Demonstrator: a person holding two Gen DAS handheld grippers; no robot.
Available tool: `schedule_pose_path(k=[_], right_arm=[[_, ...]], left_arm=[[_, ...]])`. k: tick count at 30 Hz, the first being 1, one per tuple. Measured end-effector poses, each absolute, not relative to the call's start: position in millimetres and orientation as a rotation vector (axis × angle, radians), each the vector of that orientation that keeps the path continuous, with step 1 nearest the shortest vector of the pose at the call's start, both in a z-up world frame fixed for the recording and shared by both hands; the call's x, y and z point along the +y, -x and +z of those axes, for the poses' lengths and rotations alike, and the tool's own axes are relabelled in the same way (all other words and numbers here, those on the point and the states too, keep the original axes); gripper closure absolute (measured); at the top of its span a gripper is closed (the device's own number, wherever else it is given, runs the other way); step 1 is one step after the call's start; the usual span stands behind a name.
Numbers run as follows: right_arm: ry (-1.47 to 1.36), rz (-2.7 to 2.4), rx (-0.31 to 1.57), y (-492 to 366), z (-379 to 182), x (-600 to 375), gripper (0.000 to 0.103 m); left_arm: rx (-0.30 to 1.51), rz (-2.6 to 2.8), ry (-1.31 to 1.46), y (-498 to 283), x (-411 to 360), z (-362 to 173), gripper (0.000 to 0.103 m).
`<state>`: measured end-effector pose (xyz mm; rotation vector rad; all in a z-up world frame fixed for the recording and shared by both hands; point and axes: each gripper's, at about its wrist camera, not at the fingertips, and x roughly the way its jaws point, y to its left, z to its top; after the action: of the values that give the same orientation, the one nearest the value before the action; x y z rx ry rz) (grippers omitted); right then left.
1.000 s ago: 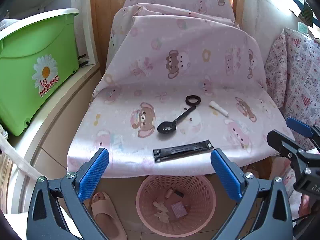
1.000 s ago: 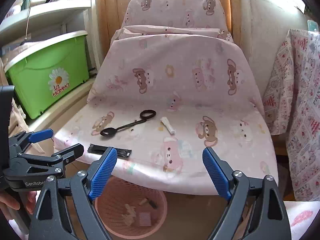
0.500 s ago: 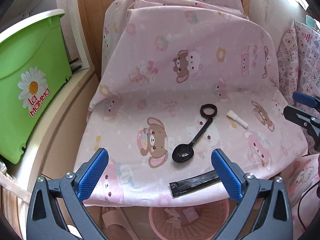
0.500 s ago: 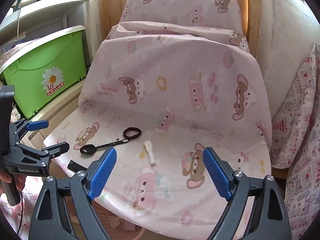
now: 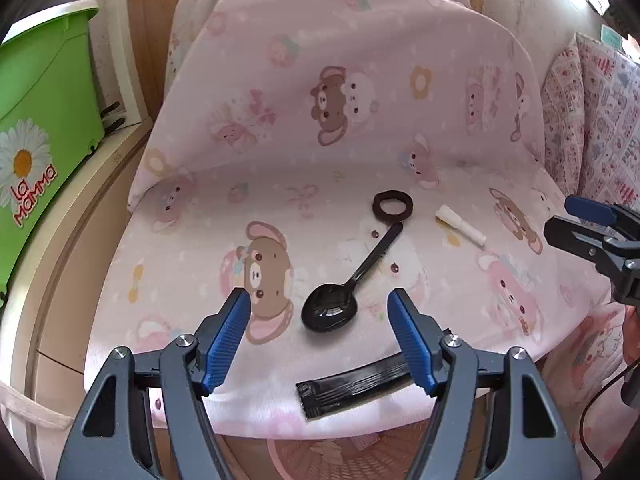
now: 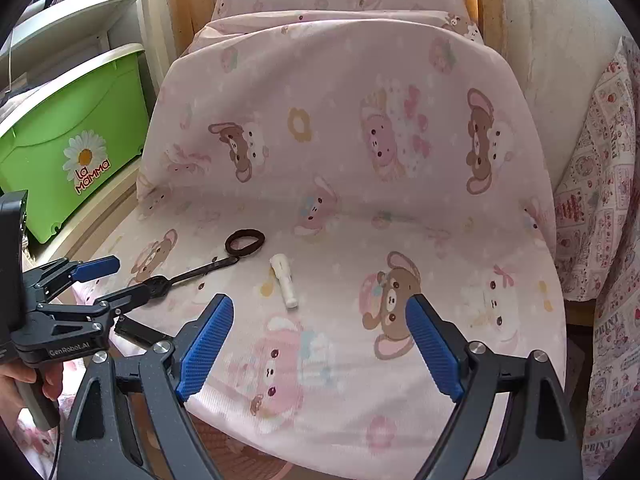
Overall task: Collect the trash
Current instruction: 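Reach the left tool to the black spoon handle and close on it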
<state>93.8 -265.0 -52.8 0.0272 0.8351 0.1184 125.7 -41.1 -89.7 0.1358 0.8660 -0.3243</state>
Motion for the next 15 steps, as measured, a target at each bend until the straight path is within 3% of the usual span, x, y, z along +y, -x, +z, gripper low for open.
schedule_pose_path(k=[4,7,13,15], right_arm=[[-0.002,0.102,0.824,-94.4,-51.4,-263.0,0.014],[-0.003,0.093,0.822,-94.0,-50.7,-265.5,0.014],[-0.026,0.074,0.826,-96.3,-49.0,-274.1,0.014],[0.002,0.06,0.81,-95.0,-45.7,-273.4,0.014]], left_arm=[[0.876,-0.348,-0.172,-140.6,-55.3,-98.2,0.035],[0.873,-0.398,-0.199,-146.8,-64.0,-98.9,0.05],[0.909,-0.405,-0.15,-157.5,-71.5,-106.0,0.053],[0.908,-0.373,-0.148,-162.0,-70.8,-108.0,0.058]])
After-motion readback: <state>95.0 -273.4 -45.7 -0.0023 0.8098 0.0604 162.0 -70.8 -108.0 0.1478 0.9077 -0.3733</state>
